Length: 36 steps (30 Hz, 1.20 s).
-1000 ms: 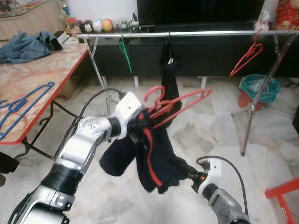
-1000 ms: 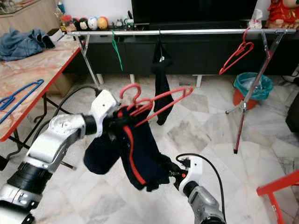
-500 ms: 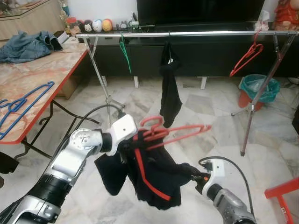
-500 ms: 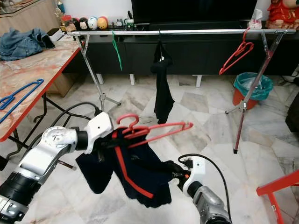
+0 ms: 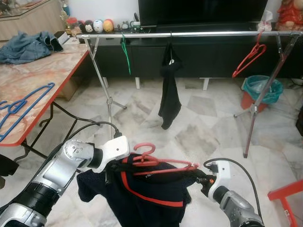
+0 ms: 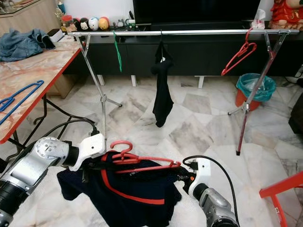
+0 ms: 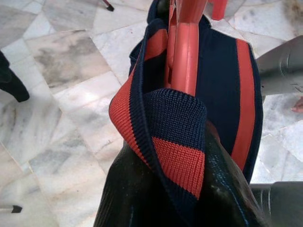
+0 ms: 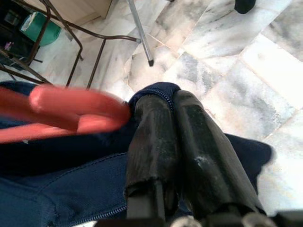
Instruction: Hang hanger
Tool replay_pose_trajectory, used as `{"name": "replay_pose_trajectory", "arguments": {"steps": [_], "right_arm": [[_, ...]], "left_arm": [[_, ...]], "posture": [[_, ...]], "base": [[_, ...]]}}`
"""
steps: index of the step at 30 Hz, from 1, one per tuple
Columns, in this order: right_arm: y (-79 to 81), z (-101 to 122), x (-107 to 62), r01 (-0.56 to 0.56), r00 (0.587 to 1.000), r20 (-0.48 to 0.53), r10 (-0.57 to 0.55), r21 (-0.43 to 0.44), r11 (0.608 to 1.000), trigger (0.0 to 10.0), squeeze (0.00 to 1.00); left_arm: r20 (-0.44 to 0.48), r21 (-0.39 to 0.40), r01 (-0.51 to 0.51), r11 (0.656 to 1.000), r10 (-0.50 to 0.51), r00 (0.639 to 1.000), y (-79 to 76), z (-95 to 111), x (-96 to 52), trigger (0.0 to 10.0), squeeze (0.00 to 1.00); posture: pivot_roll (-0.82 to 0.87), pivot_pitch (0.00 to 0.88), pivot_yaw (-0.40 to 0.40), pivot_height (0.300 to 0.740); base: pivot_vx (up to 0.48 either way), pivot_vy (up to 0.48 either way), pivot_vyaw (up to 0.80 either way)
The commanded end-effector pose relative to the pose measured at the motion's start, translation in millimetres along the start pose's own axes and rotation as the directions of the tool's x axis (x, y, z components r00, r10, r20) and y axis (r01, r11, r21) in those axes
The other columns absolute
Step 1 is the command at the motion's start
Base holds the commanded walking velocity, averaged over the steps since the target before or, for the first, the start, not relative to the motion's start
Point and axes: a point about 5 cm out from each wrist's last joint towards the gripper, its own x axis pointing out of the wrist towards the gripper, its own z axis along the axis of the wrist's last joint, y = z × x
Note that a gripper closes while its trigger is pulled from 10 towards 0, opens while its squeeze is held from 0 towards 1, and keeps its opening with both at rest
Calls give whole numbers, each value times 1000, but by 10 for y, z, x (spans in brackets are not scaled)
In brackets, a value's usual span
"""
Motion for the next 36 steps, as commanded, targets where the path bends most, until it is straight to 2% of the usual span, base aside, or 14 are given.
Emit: {"name": "replay_pose_trajectory", "arguments": {"steps": [1,4,7,10,12,14,16,20,31,34,36], "right_arm": [[-13,3,-13,5,1000,-7,-5,-13,1000,0,0],[-23,7,-20,9,1000,-7,-9,-13,1000,0,0],[-30,14,-23,10,1000,-6,-11,-16,1000,0,0],[-32,25,-23,12,1000,-3,-12,-17,1000,0,0],[-34,32,-23,12,1000,0,-12,-16,1000,0,0],[-38,41,-26,11,1000,3,-11,-18,1000,0,0],[-44,56,-30,8,1000,5,-8,-20,1000,0,0],[-41,86,-35,-12,1000,8,13,-29,1000,0,0],[-17,51,-26,-22,1000,-3,22,-29,999,0,0],[-11,47,-24,-25,1000,-5,25,-29,999,0,0],[-11,42,-26,-27,1000,-7,27,-29,999,0,0]], "left_arm": [[-14,13,13,1000,-12,1000,7,-16,-75,10000,0],[-21,14,49,999,-48,999,-24,-22,-104,10000,0],[-103,39,114,993,-109,989,-93,-100,-115,10000,0],[-115,29,155,987,-151,982,-140,-121,-109,10000,0],[-138,36,166,985,-160,977,-154,-142,-107,10000,0],[-164,61,129,990,-118,979,-115,-160,-79,10000,0],[-160,78,95,992,-81,984,-76,-146,-54,10000,0],[-127,104,-57,993,70,989,73,-90,34,10000,0],[-105,95,-56,994,66,992,60,-73,39,10000,0],[-37,60,-75,995,77,996,83,-6,42,10000,0],[41,28,-68,997,67,997,89,77,36,10000,0]], "posture": [[46,29,54,740],[45,28,55,740],[47,25,56,740],[45,24,56,740],[43,23,56,740],[43,26,55,740],[41,27,56,740],[36,30,56,740],[39,35,57,740],[39,35,57,740],[36,35,57,740]], "base": [[0,0,0],[0,0,0],[0,0,0],[0,0,0],[0,0,0],[0,0,0],[0,0,0],[0,0,0],[0,0,0],[0,0,0],[0,0,0]]}}
